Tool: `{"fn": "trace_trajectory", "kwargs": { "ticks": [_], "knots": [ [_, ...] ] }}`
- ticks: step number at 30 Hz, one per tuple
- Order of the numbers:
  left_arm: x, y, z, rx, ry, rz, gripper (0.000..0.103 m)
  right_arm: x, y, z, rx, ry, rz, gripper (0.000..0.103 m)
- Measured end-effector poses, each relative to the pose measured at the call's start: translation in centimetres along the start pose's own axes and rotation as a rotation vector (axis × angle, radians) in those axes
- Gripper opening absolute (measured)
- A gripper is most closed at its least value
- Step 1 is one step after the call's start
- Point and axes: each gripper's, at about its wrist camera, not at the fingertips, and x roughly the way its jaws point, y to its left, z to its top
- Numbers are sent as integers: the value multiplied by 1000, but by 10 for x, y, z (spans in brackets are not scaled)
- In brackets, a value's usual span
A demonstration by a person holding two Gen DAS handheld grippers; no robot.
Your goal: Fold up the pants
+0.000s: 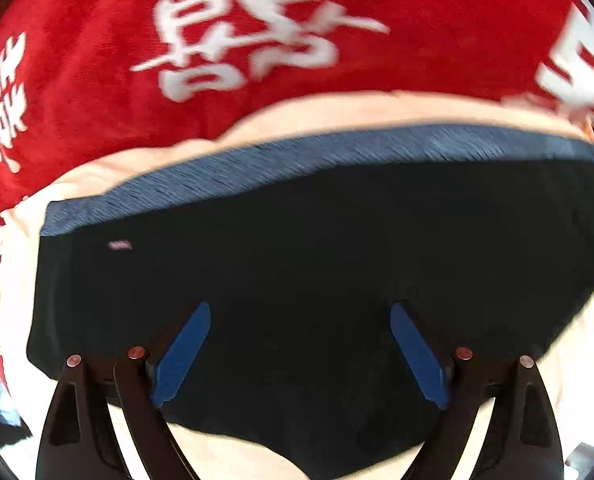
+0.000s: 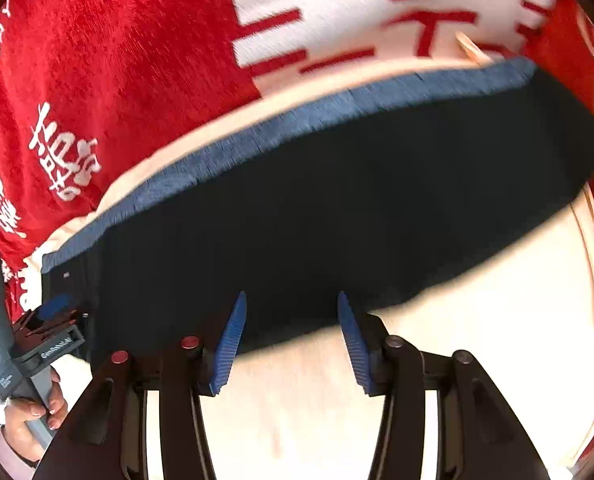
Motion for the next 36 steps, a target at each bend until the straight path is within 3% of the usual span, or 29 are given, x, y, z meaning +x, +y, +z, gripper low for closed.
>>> {"fn": "trace_trajectory", "kwargs": {
  "ticks": [7,13,19,28,36],
  "knots": [
    [-11,-45,-17,90,21,-24,93,-22,-40,-35,120,41,3,53],
    [-17,-80,-5,111,29,-64,93,-32,-83,-54,225,59,31,53],
    [-20,-118,3,161,29,-72,93,-35,-103,-62,248,66,42,54],
    [-37,-167,10,171,44,-72,93,-42,-135,-62,272,87,80,54],
    [-54,-185,23,140,28,-75,93,-45,-150,-43,285,83,121,54]
  ]
}}
